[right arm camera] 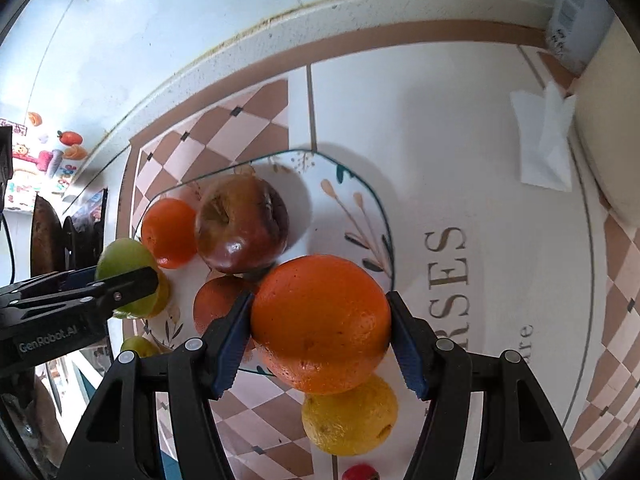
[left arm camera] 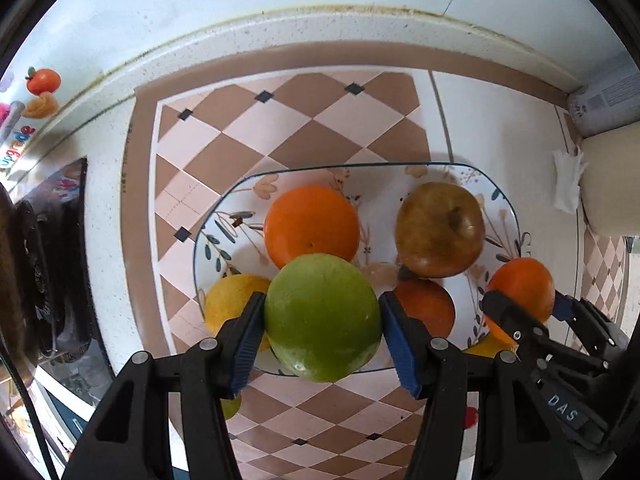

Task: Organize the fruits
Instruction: 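Lower the green fruit and the orange onto the plate and open both grippers, then lift both open grippers away from the plate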

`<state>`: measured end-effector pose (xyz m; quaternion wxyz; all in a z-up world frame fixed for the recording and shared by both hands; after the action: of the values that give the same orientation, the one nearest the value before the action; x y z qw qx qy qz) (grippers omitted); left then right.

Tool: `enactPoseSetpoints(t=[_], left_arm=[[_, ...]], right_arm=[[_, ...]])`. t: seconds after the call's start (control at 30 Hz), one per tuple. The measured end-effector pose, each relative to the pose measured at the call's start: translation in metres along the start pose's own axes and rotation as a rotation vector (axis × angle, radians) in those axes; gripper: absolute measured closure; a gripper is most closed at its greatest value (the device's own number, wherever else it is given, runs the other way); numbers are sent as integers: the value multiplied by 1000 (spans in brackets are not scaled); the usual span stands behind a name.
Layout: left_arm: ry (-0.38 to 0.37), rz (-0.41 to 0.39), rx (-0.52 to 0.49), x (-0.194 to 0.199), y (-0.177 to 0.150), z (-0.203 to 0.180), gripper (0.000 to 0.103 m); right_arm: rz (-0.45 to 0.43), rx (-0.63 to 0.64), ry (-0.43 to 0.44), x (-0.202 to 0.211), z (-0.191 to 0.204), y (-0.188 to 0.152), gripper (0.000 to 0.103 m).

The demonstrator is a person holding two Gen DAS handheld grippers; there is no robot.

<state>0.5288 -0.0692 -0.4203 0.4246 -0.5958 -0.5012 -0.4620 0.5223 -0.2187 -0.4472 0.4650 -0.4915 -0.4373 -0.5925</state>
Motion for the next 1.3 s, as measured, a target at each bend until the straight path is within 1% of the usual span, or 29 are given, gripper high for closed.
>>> enactPoseSetpoints(t=[0.07, 0.1, 0.13, 0.17, 0.2, 0.3, 0.47, 0.63, 0.83, 1.0, 1.03, 1.07, 1.1, 1.3], left_arm=[[-15, -1, 34, -3, 0, 4, 48], [-26, -8, 43, -2, 0, 5, 46], [-29, -15, 51, -1, 1, 6, 43], [-36, -22, 57, 0, 2, 8, 36], [-45, -30, 64, 2, 3, 8, 35], [-46, -56, 83, 9, 2, 15, 35], [-13, -94, 107, 19, -10, 28, 35], [22, -113, 98, 23, -27, 32, 35], [64, -163, 76, 31, -43, 35, 35], [74, -204, 70, 43, -60, 36, 35], [71, -208, 72, 46, -64, 35, 34], [67, -214, 75, 48, -66, 35, 28], [66, -226, 78, 53, -70, 35, 20], [74, -309, 65, 83, -88, 34, 19]], right_arm=[[27, 9, 9, -7, 4, -2, 35], [31, 8, 17, -8, 5, -2, 30], [29, 9, 13, -7, 5, -2, 21], [21, 18, -10, -5, 5, -1, 16], [6, 32, -28, -2, 5, 0, 12], [1, 42, -44, 7, 9, -1, 12], [-30, 85, -135, 19, 8, -3, 11], [-59, 110, -175, 30, 6, -15, 11], [-88, 129, -226, 40, 7, -34, 11], [-98, 111, -216, 51, 8, -51, 11], [-102, 114, -216, 54, 9, -55, 11], [-108, 117, -217, 57, 11, -58, 11], [-118, 121, -218, 61, 13, -62, 11], [-175, 146, -212, 91, 27, -82, 11]])
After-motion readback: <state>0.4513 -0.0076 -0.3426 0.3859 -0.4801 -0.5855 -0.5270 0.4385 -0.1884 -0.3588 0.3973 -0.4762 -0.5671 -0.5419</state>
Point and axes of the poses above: each gripper's, at about its wrist camera, not at the fingertips, and x roughly against the way its jaws point, z to its left, y to its top, the point moved 9 cm from there along -x, roughly the way its jaws point, and after that the axes turned 11 degrees about -y, right-handed, at the moved point
